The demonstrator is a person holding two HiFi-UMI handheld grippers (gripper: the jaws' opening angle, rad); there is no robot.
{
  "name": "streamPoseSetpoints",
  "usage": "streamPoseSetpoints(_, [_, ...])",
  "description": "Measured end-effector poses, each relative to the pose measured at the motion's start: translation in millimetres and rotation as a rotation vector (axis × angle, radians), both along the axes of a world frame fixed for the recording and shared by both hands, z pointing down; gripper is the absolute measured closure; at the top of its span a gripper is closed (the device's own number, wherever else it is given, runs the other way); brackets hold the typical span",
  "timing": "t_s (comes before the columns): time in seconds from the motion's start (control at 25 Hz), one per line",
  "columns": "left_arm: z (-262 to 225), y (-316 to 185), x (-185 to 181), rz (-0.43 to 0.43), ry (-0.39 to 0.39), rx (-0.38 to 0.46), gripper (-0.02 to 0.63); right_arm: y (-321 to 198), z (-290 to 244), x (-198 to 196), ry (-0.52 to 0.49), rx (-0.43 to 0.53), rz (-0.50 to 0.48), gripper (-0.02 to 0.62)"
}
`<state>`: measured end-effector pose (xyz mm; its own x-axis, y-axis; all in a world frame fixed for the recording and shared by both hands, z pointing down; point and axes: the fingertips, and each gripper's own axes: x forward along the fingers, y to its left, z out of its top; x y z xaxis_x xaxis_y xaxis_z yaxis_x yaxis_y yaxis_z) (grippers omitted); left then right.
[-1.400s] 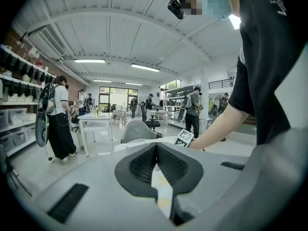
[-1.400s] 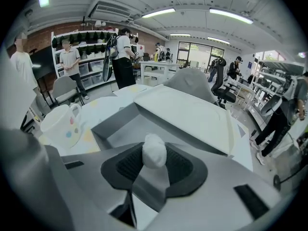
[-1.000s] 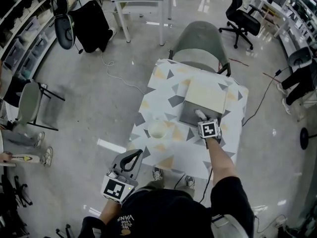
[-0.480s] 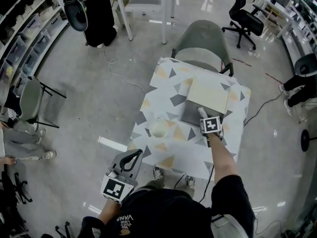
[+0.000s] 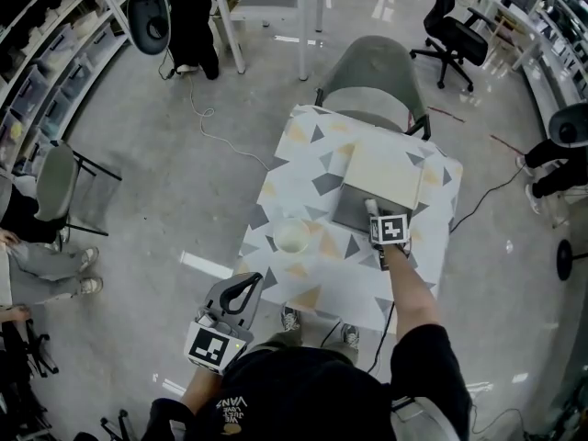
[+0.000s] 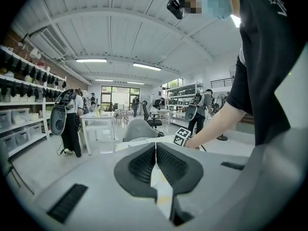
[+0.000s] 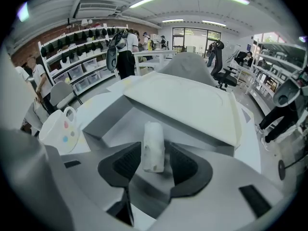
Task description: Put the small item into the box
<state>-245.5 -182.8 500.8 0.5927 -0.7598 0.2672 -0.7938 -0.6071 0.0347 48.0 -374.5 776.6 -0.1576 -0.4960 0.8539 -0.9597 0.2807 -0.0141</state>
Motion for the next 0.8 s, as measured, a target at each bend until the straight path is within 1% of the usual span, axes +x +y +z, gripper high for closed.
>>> streamPoseSetpoints(0.16, [-5, 0, 4, 0.008, 0.006, 0.012, 0.598, -3, -17, -1, -0.015, 0.066, 0.000, 0.415])
streamPoseSetpoints(0.2, [-6, 0, 6, 0.009, 0.008, 0.014, 0.600, -4, -22, 1, -0.011, 0.088, 0.004, 0.427])
streamPoseSetpoints(0.28, [-7, 0, 10, 0.016, 0.011, 0.020, 0.600, -6, -34, 4, 0.001, 0.141, 0.006, 0.478])
streamPoseSetpoints(0.36, [-10, 0, 14, 0.026, 0.015, 0.027, 0.600, -5, -47, 5, 0.008, 0.194, -0.003, 0.594])
streamPoseSetpoints(0.68, [-21, -1, 31, 0.053, 0.036, 0.044, 0.598, 13, -87, 2, -0.027, 0.290, -0.016, 0.595])
streamPoseSetpoints(0.8, [-24, 0, 38, 0.067, 0.042, 0.055, 0.600, 25, -100, 0, -0.077, 0.323, -0.004, 0.595])
